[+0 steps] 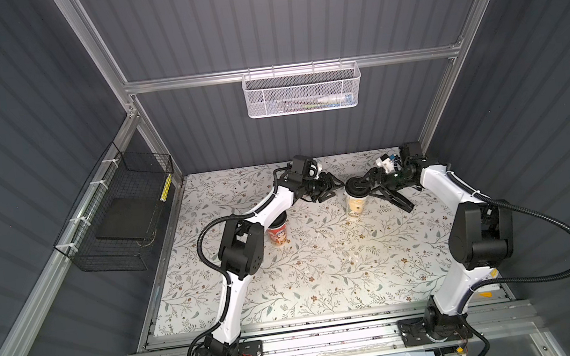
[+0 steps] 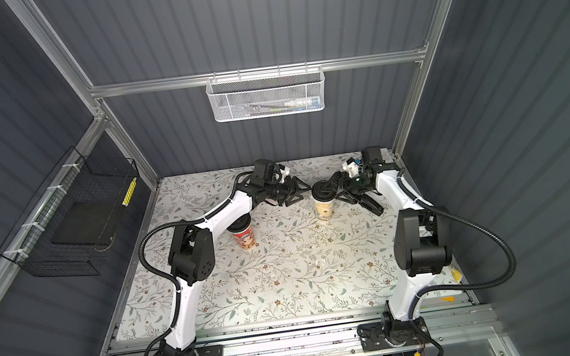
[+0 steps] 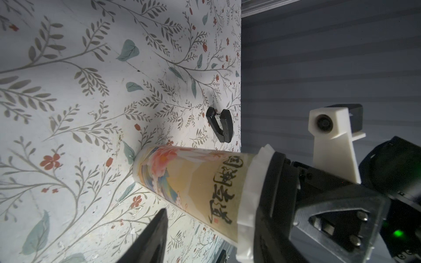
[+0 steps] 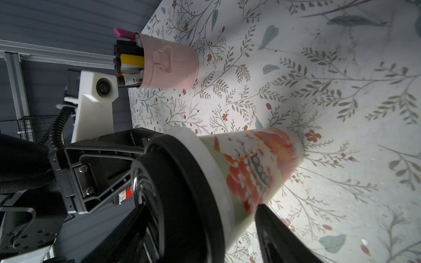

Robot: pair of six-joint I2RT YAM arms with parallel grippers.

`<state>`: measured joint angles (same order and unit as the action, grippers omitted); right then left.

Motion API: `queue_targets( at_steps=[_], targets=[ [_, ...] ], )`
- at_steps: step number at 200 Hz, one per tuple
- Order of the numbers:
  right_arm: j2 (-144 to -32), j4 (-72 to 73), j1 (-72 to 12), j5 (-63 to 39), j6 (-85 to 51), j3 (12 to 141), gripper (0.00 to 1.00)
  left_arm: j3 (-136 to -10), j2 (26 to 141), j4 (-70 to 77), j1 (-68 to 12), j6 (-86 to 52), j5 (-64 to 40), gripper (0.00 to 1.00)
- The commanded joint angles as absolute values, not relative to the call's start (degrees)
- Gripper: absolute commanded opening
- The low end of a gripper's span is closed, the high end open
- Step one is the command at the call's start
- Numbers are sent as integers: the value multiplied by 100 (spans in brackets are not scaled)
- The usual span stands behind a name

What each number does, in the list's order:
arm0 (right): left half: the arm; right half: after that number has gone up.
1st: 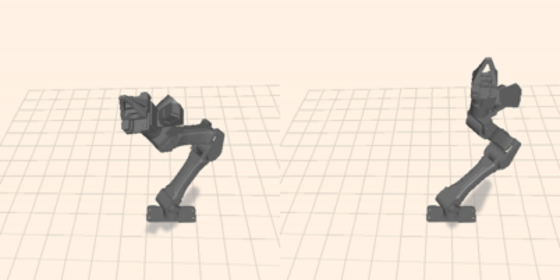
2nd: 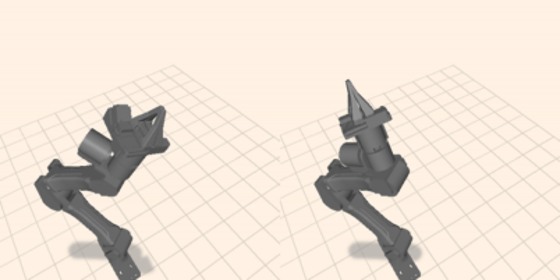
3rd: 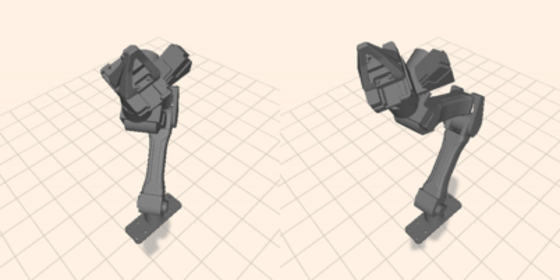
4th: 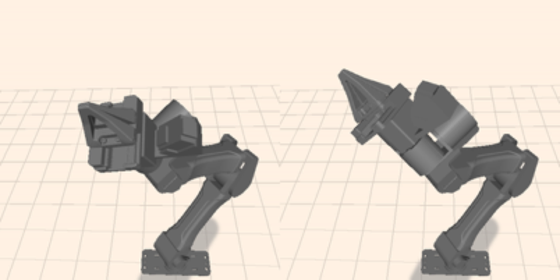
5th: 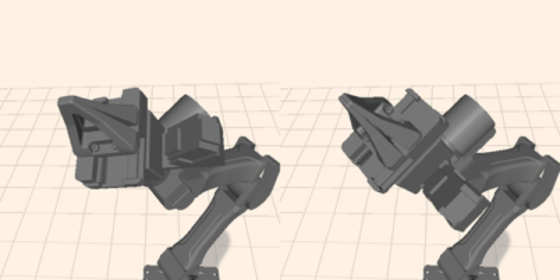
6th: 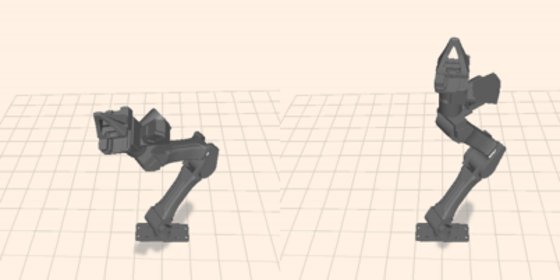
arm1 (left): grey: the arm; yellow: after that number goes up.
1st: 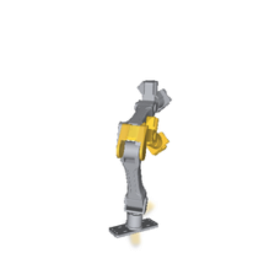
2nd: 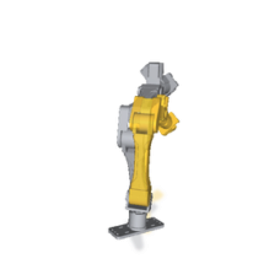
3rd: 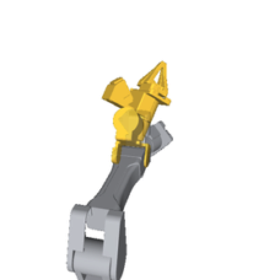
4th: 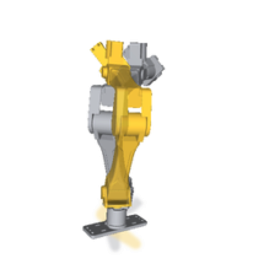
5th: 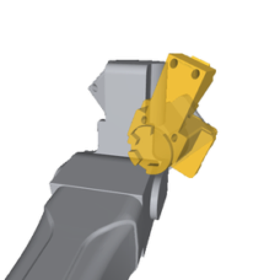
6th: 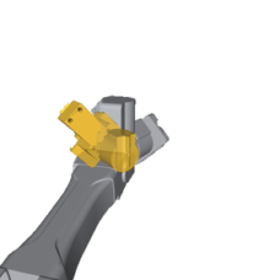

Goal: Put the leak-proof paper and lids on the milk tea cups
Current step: Secure the cup lid on the cup.

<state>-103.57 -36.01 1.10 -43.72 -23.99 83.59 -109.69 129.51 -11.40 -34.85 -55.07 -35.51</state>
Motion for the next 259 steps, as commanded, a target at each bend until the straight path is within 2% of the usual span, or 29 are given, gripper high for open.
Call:
queue_targets(
  at_steps=[1,58,164,213,247,259],
  targets=[
    [-10599,-4081,140,-3876,-2284,8262,75,-10711,12481,-463,-3517,-5691,-3510,66],
    [-10591,-4091,149,-3885,-2276,8253,75,-10661,12499,-298,-3524,-5734,-3630,66],
    [-10626,-4098,149,-3894,-2284,8262,75,-10682,12769,-342,-3612,-5788,-4019,57],
    [-10625,-4104,149,-3894,-2284,8254,75,-10550,12832,-419,-3623,-5852,-3923,48],
    [-10634,-4107,149,-3903,-2276,8240,75,-10422,12755,-196,-3621,-5923,-3893,49],
    [-10639,-4105,149,-3902,-2272,8244,75,-10377,12706,-20,-3619,-5962,-3885,52]
  ],
)
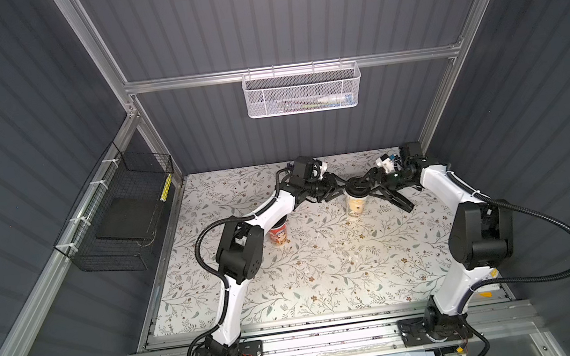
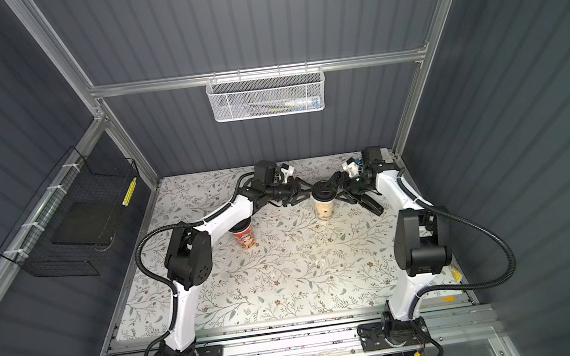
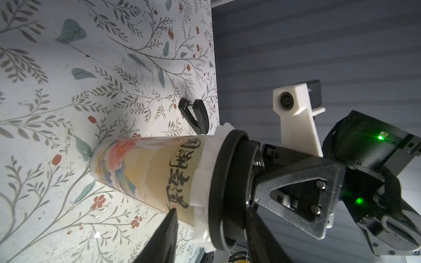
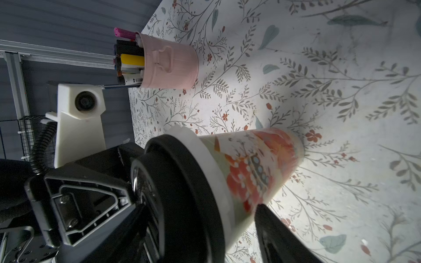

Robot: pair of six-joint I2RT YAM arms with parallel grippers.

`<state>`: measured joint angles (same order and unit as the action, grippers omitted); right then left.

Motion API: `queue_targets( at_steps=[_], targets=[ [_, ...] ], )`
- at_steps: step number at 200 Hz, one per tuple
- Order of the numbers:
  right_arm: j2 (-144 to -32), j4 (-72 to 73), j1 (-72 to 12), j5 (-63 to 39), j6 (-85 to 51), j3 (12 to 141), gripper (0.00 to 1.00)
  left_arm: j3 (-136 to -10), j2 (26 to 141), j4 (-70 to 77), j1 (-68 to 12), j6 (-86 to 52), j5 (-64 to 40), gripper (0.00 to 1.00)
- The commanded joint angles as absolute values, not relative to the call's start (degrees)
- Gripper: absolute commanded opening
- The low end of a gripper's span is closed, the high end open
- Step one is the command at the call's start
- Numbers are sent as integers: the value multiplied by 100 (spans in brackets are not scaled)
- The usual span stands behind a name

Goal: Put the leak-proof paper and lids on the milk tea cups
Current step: Secure the cup lid on the cup.

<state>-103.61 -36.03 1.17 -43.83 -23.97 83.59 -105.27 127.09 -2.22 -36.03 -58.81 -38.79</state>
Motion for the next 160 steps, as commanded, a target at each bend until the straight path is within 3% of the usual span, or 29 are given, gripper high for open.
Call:
queue_targets(
  at_steps=[1,38,112,160],
  targets=[
    [-10637,-4105,149,-3902,-2270,8244,75,-10369,12703,-10,-3616,-5969,-3885,53],
    [-10629,-4117,150,-3907,-2250,8235,75,-10139,12465,451,-3612,-6032,-3860,61],
    [-10628,-4148,154,-3903,-2234,8235,75,-9787,12359,719,-3561,-6297,-3610,43],
    [-10661,-4153,167,-3916,-2222,8241,75,-9750,12280,1305,-3557,-6388,-3722,53]
  ],
)
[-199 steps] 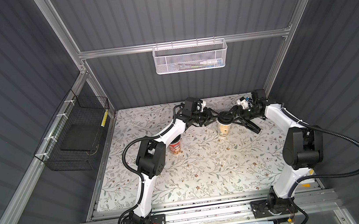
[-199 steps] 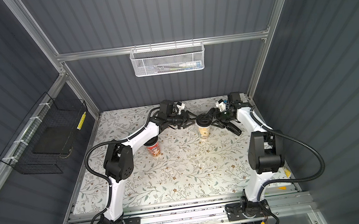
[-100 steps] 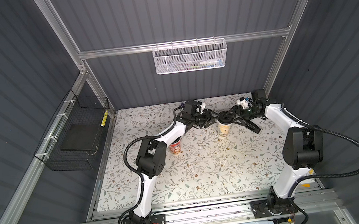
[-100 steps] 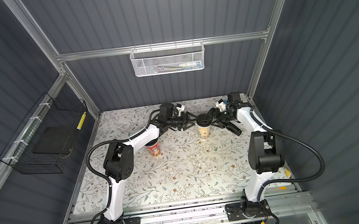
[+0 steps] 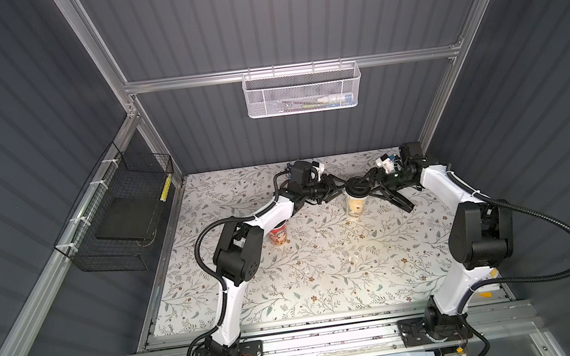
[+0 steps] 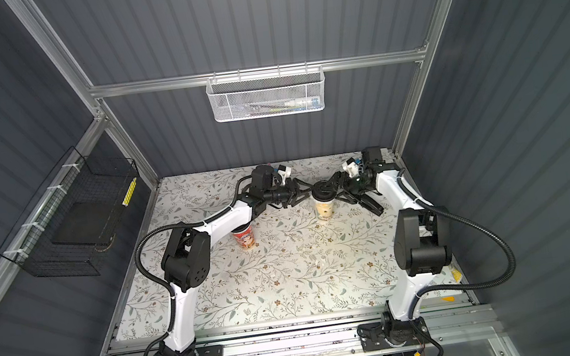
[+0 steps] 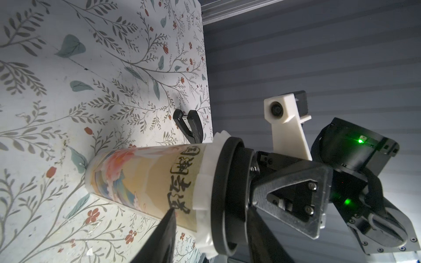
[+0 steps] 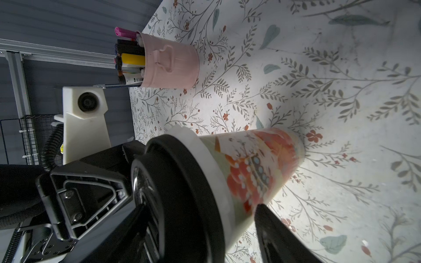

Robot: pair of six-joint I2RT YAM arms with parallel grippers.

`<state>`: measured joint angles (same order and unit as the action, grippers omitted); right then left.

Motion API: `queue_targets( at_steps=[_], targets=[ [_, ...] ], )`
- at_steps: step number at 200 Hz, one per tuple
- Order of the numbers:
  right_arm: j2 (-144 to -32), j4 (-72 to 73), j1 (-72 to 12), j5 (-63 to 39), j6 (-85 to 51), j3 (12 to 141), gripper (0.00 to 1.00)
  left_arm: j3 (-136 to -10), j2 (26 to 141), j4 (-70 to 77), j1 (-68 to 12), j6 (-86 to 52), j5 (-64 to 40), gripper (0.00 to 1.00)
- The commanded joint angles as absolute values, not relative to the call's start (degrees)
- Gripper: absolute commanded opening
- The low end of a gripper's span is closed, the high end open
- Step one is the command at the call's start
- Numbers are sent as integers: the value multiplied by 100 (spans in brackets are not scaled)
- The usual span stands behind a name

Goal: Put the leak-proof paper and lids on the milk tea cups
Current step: Secure the cup lid on the cup.

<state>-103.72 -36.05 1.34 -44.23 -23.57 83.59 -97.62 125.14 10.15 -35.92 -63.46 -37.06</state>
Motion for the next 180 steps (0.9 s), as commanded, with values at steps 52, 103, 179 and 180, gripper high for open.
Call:
queue_targets(
  at_steps=[52,103,179,180],
  targets=[
    [-10661,-4172,177,-3920,-2204,8253,75,-9710,12399,1099,-3553,-6517,-3656,41],
    [-10674,-4153,185,-3941,-2215,8252,75,-9807,12480,848,-3584,-6389,-3743,41],
    [-10707,-4181,193,-3949,-2189,8269,75,-9898,12672,871,-3655,-6392,-3911,39],
    [-10710,-4183,193,-3947,-2189,8270,75,-9906,12678,857,-3656,-6381,-3911,39]
  ],
)
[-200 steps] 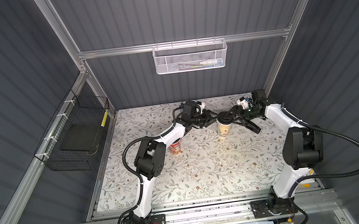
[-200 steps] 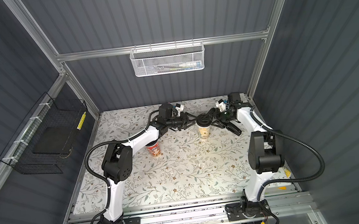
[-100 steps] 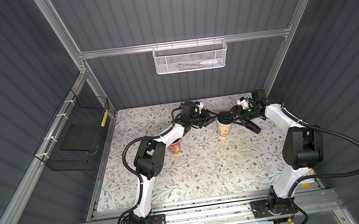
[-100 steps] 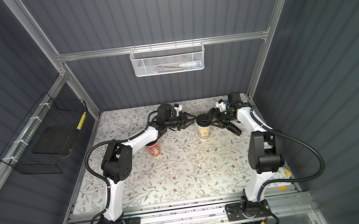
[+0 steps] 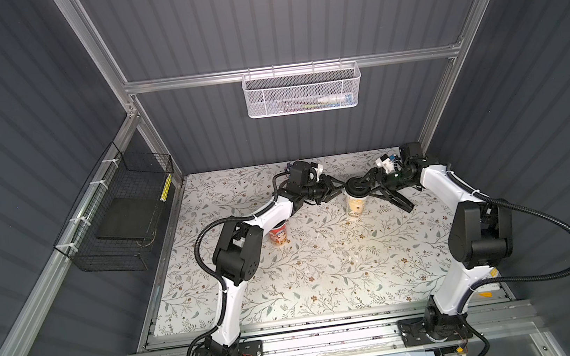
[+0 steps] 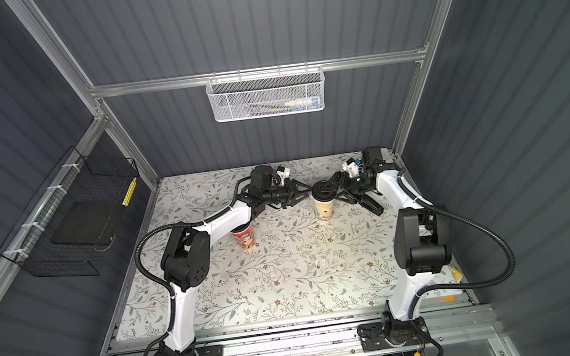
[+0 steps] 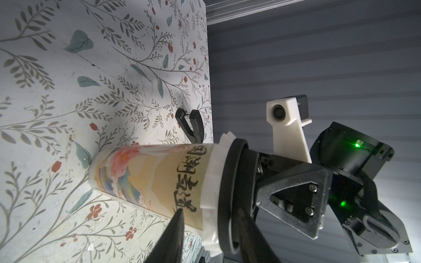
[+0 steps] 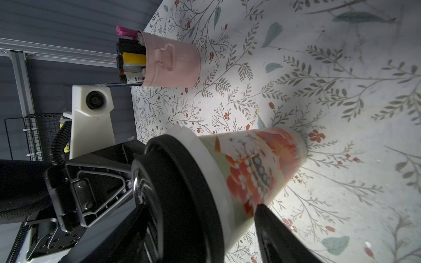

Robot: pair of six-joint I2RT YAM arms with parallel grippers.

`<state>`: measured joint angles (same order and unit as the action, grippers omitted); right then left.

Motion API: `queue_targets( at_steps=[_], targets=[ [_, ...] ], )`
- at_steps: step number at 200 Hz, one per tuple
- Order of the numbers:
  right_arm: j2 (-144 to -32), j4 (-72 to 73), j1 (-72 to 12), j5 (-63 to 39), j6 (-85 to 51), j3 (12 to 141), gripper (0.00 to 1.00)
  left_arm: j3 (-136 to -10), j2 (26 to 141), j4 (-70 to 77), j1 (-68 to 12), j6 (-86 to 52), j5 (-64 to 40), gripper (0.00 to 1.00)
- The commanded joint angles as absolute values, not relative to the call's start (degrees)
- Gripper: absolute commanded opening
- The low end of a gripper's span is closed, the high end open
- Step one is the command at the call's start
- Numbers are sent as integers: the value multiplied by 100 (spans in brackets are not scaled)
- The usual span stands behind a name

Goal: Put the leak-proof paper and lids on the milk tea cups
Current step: Secure the cup lid on the cup.

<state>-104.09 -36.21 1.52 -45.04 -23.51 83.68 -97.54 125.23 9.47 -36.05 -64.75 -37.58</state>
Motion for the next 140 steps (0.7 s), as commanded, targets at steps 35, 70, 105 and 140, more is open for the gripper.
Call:
queue_targets(
  at_steps=[35,70,105,140],
  targets=[
    [-10718,-4201,193,-3942,-2176,8279,75,-9941,12775,543,-3700,-6259,-3871,38],
    [-10734,-4209,193,-3941,-2180,8279,75,-9903,12863,36,-3725,-6126,-3728,33],
    [-10762,-4233,193,-3920,-2171,8271,75,-9877,12979,-921,-3807,-5870,-3417,28],
    [-10782,-4245,193,-3903,-2175,8266,74,-9590,13065,-1440,-3888,-5786,-3049,27]
  ],
)
